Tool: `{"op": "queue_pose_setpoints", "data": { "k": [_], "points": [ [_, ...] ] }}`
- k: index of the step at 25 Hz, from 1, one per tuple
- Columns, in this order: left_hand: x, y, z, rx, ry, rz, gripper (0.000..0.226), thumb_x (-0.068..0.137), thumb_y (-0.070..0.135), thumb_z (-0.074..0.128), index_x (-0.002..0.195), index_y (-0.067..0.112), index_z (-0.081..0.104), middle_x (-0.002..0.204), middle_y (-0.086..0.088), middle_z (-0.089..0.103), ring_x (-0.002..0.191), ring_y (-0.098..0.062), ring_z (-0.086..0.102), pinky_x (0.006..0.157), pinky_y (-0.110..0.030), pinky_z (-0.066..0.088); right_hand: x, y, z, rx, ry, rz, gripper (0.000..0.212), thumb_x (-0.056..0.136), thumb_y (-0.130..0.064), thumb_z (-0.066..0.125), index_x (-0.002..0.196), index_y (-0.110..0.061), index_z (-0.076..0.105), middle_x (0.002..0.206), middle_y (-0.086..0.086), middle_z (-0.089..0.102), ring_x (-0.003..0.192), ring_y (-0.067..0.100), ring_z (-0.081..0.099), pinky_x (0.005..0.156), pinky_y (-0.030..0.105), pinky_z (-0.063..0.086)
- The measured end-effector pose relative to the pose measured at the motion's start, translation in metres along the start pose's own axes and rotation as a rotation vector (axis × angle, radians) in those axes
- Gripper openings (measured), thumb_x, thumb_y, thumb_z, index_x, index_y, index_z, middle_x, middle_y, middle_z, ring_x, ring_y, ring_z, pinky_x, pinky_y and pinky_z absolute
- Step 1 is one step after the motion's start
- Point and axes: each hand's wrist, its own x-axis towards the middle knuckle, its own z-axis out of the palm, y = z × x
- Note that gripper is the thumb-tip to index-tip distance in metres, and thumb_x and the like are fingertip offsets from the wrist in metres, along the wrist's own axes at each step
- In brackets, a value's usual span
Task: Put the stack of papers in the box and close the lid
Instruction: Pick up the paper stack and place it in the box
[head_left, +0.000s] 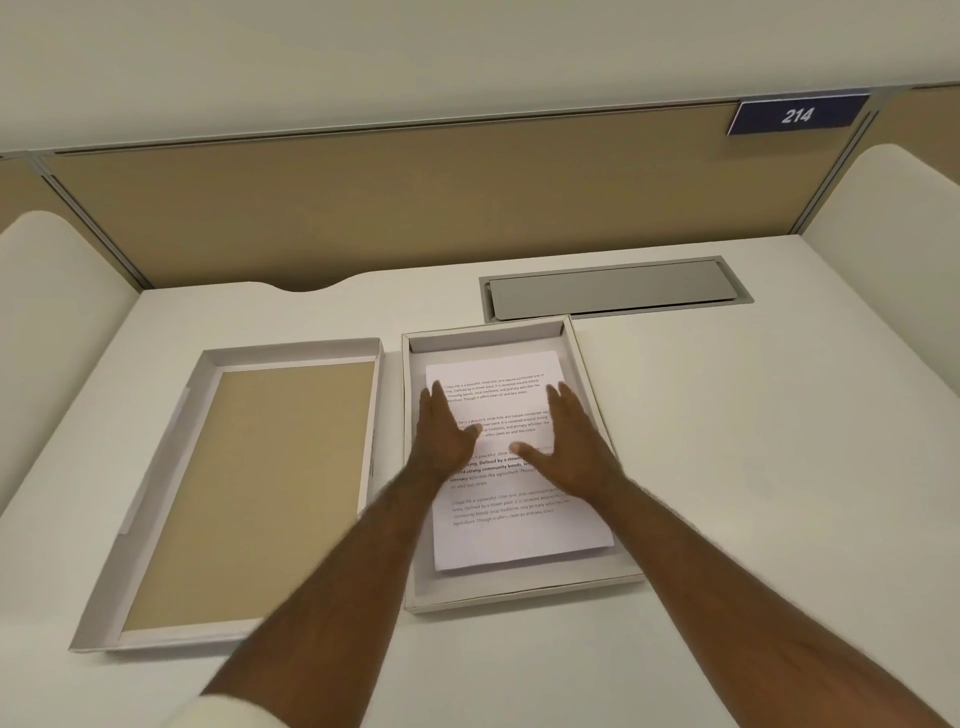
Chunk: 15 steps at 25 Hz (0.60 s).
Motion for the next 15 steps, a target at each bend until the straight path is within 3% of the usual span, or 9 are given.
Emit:
{"op": "queue_pose_setpoints", "data": {
  "k": [3,6,12,15],
  "points": [
    [0.030,0.010,-0.015,0.295,-0.130,0.101,0.089,0.090,0.035,0.064,0.156,0.006,0.012,0.166,-0.015,0.004,0.153,-0.029,0.005,0.123,-0.040,0.012,-0.018,-0.005,0.005,-0.281,-0.160,-0.235,0.136,0.057,-0.082,0.062,0.152,-0.019,-0.014,0.158,0.002,-0.026,0.146,0.019,-0.022,0.118,0.036,-0.010],
    [0.055,0.016,-0.025,0.557,-0.179,0.167,0.085,0.090,0.045,0.060,0.155,0.012,0.017,0.166,-0.011,0.007,0.153,-0.029,0.009,0.122,-0.050,0.019,-0.037,0.002,0.017,-0.496,-0.233,-0.328,0.144,0.051,-0.081,0.067,0.151,-0.021,-0.019,0.151,0.002,-0.035,0.142,0.023,-0.031,0.114,0.042,-0.022],
    [0.089,0.031,-0.027,0.596,-0.270,0.144,0.079,0.094,0.048,0.052,0.156,0.012,0.019,0.166,-0.011,0.008,0.152,-0.034,0.012,0.122,-0.050,0.020,-0.049,0.012,0.025,-0.591,-0.287,-0.228,0.139,0.060,-0.065,0.075,0.148,-0.025,-0.024,0.156,0.007,-0.034,0.141,0.031,-0.034,0.116,0.059,-0.014],
    [0.096,0.029,-0.024,0.606,-0.315,0.094,0.075,0.094,0.052,0.049,0.153,0.009,0.027,0.160,-0.015,0.027,0.146,-0.035,0.029,0.119,-0.046,0.028,-0.046,0.008,0.024,-0.529,-0.315,-0.163,0.143,0.056,-0.061,0.080,0.146,-0.030,-0.027,0.155,0.004,-0.037,0.141,0.032,-0.035,0.113,0.065,-0.007]
  ]
}}
